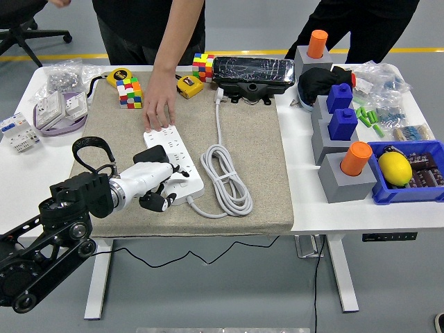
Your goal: Pick up the plug,place it near the board,insert it into the board,press the button
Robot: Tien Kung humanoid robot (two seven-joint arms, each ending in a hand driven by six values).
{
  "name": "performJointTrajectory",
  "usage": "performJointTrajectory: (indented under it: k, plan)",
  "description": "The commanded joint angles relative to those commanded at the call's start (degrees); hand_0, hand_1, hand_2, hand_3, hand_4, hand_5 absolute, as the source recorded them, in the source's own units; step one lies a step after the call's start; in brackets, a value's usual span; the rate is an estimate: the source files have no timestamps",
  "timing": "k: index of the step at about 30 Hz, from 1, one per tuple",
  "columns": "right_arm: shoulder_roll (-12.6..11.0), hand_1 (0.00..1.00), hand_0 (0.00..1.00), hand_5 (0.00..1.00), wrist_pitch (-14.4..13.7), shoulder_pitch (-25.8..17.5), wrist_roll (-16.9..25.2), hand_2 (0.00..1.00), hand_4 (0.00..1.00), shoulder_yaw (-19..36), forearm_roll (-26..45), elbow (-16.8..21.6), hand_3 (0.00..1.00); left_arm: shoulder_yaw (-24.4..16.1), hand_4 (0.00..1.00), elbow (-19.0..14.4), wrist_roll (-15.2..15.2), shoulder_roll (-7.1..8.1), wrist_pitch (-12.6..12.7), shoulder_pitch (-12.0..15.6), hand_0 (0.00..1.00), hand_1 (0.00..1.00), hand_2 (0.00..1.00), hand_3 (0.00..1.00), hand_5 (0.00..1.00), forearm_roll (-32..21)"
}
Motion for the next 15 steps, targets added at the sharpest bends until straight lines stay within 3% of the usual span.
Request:
performJointTrajectory:
  k: [4, 6, 7, 12, 13, 15]
  plan:
    - [-0.01, 0.792, 0.822, 0.998, 0.00, -0.01, -0.01, 0.775, 0.998, -0.05, 0.04, 0.00, 0.795, -1.41, 0.488, -1.64, -1.37, -0.37, 2.10, 0.46, 0.190, 0.018, 0.131, 0.821, 0.002, -0.35]
    - [-0.01, 0.792, 0.822, 0.998, 0.01, -0.01, -0.04, 0.775, 0.998, 0.05, -0.04, 0.00, 0.795, -1.71, 0.488, -1.82, -3.08, -0.54, 4.66, 0.72, 0.190, 0.018, 0.131, 0.821, 0.002, -0.98]
    - [-0.03, 0.793, 0.822, 0.998, 0.02, -0.01, -0.05, 0.775, 0.998, 0.00, -0.03, 0.00, 0.795, -1.83, 0.909, -1.73, -4.21, -0.64, 6.17, 0.84, 0.365, 0.457, 0.552, 0.736, 0.219, -1.41]
    - [-0.03, 0.793, 0.822, 0.998, -0.01, 0.10, 0.00, 0.775, 0.998, 0.05, 0.00, 0.00, 0.795, -2.49, 0.909, -0.61, -6.55, -1.13, 7.60, 1.52, 0.365, 0.457, 0.552, 0.736, 0.219, -3.10]
    - [-0.02, 0.792, 0.822, 0.998, -0.03, 0.09, 0.00, 0.775, 0.998, 0.21, -0.13, 0.00, 0.795, -2.69, 0.998, -0.42, -6.85, -1.31, 7.88, 1.75, 0.879, 0.960, 0.947, 0.896, 0.569, -3.50]
    - [-0.01, 0.792, 0.822, 0.998, -0.04, 0.05, -0.04, 0.775, 0.998, 0.35, -0.30, 0.00, 0.795, -2.86, 0.998, -0.28, -7.37, -1.49, 8.85, 2.04, 0.879, 0.960, 0.947, 0.896, 0.569, -3.58]
